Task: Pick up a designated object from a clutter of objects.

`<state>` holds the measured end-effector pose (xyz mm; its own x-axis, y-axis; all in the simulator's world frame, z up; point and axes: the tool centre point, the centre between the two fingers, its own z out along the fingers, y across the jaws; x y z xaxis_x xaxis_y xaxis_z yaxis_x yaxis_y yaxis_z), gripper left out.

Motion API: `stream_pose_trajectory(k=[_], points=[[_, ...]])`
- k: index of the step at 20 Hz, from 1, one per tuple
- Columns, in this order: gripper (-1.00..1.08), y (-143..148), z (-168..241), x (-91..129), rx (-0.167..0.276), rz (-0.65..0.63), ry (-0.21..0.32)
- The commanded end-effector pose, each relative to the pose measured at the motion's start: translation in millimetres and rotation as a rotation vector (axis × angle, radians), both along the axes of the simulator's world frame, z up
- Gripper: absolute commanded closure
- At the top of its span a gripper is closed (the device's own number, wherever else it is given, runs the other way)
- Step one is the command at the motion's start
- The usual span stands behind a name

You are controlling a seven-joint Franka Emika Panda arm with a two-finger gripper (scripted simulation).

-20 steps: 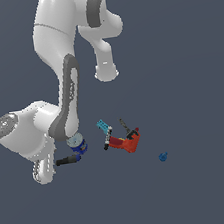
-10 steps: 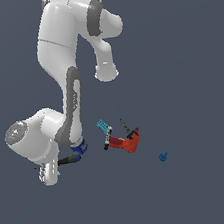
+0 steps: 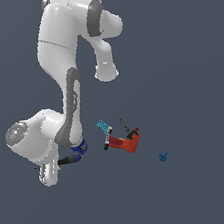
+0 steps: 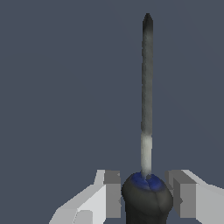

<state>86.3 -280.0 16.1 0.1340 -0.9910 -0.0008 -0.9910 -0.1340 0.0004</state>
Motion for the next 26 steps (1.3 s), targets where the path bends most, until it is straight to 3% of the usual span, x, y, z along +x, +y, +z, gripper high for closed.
stream_pose_trajectory(k=[1,14,26], points=[[1.08,-0.1,0.1,0.1,0.0,0.0,0.0],[1.08,14.2,19.3,-7.2,0.0,0.0,0.0],[1.08,67.0,90.3,-33.5,0.002,0.0,-0.001]])
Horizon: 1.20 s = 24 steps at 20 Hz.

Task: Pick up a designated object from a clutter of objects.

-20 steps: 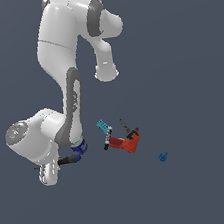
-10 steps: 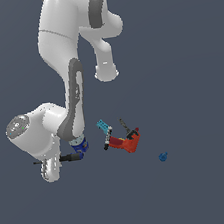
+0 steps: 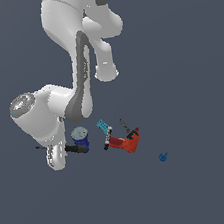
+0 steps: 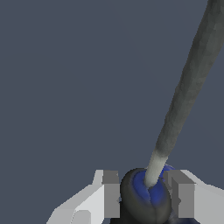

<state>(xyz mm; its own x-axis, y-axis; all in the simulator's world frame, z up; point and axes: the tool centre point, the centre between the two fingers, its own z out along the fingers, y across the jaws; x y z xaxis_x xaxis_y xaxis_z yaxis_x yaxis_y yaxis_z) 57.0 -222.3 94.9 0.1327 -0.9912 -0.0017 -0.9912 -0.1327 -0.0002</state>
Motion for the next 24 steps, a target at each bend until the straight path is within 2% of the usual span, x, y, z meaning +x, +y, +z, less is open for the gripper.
stream_pose_trajectory(k=[1,24], points=[[1.08,14.8,18.9,-7.0,0.002,0.001,-0.001],[1.08,152.8,213.4,-73.6,-0.004,0.0,0.0]])
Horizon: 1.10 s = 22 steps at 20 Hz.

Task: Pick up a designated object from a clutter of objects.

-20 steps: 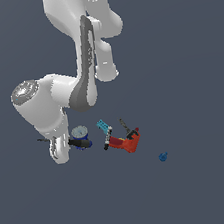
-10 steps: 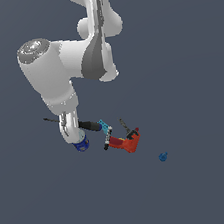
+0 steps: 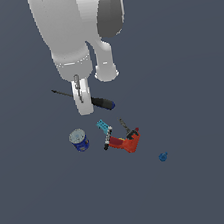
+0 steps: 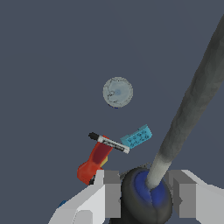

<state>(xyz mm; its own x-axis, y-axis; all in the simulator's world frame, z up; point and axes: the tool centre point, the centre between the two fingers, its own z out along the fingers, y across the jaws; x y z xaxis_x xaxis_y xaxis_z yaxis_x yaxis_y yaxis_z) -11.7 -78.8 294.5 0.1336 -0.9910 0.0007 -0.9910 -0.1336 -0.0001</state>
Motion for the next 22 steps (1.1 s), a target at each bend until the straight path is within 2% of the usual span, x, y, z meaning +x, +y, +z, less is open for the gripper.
stream_pose_trajectory(k=[1,11,22], points=[[1.08,15.1,22.2,-7.5,-0.002,-0.001,0.0],[1.08,61.3,87.0,-26.1,-0.002,0.0,0.0],[1.08,72.9,103.0,-29.5,0.0,0.001,0.0]])
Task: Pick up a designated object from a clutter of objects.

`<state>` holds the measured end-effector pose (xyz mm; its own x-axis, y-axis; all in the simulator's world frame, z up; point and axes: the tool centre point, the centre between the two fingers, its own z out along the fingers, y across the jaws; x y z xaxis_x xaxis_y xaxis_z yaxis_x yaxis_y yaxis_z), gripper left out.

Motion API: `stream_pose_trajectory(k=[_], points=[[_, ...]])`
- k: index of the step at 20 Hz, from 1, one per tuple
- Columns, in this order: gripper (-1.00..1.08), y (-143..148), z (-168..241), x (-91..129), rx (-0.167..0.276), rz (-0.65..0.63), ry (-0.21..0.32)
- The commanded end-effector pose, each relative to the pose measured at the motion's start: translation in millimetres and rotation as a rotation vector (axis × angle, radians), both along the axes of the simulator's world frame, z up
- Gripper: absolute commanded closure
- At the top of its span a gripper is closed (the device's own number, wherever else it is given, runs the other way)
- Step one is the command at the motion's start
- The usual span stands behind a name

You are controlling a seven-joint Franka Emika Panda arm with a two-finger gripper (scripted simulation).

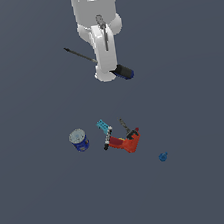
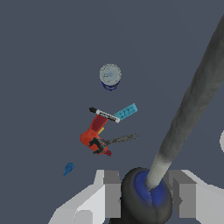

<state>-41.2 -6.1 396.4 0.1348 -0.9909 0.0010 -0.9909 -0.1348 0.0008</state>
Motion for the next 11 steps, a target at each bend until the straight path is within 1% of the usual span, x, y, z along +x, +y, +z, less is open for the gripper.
stream_pose_trajectory(k=[1,7,11], points=[[1.08,0.7,2.6,-0.2,0.0,0.0,-0.001],[1.08,6.6,20.4,-2.7,0.0,0.0,-0.001],[1.08,8.1,25.2,-3.6,0.0,0.0,-0.001]])
